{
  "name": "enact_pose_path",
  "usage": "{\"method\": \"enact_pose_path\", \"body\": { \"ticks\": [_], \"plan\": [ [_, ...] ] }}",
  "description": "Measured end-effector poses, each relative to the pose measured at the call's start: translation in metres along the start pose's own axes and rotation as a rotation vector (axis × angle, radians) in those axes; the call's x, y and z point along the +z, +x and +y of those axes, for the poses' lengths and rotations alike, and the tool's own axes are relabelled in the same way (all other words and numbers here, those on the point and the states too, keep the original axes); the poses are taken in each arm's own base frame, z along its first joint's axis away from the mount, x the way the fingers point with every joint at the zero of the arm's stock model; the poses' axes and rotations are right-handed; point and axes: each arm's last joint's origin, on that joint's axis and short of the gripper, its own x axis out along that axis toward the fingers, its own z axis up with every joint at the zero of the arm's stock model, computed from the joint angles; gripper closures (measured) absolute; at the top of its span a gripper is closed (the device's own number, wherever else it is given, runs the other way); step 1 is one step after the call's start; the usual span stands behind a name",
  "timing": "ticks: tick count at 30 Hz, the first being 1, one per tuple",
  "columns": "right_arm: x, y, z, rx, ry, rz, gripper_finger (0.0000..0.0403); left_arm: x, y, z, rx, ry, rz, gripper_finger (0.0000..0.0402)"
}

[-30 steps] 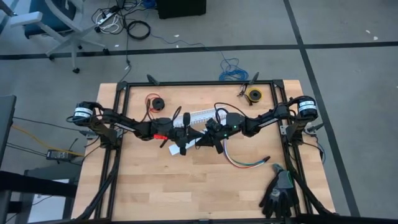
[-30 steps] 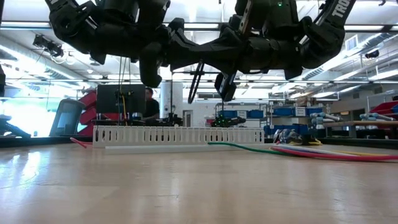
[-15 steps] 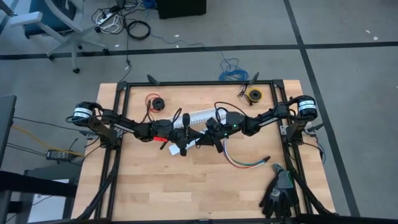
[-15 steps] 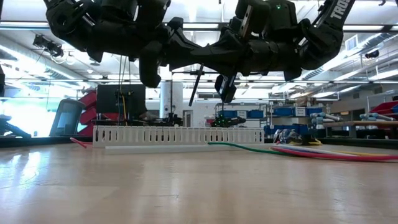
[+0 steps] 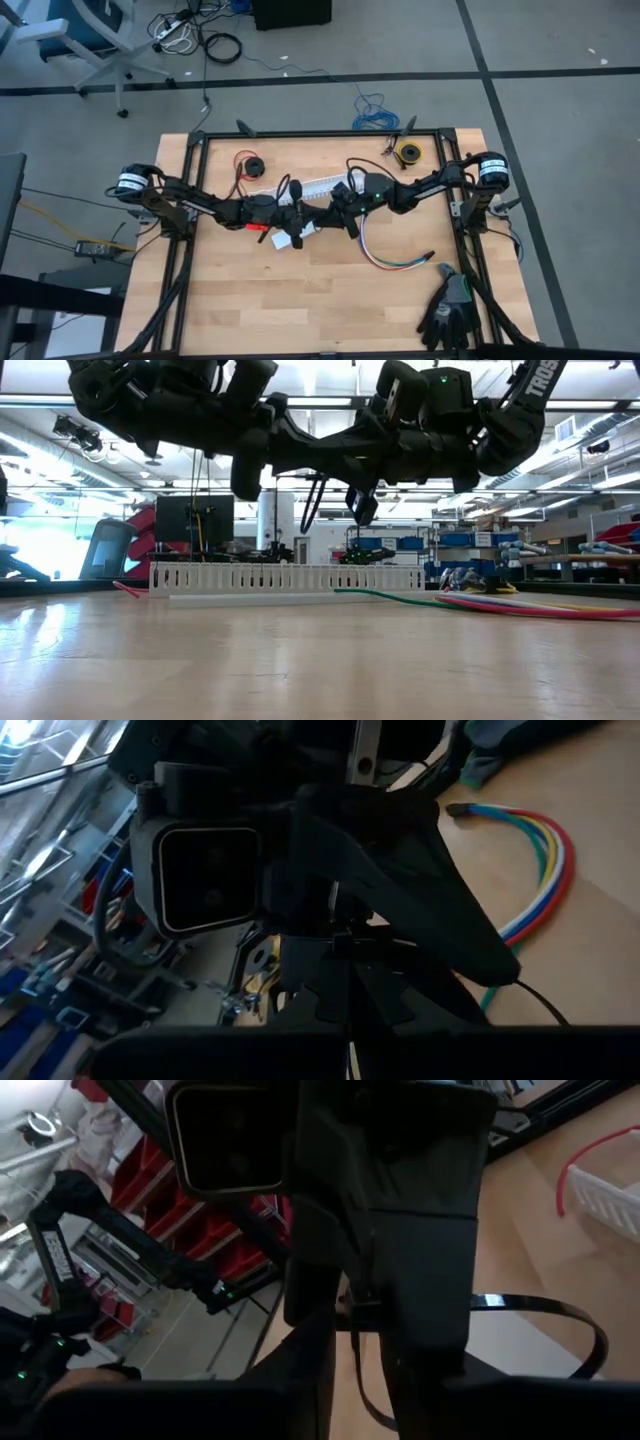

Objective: Ziptie cables
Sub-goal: Prepare the black zip tie

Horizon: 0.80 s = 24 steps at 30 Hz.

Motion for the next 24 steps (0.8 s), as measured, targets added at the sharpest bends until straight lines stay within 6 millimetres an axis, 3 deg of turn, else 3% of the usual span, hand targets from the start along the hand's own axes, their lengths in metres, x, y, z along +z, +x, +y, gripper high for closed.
{"method": "enact_pose_path", "body": {
  "ticks": [24],
  "plan": [
    [0.008,-0.013,-0.017,0.041,0.004,0.062,0.032,0.001,-0.004,0.003,0.035,-0.051,0.041,0.0398]
  ]
}}
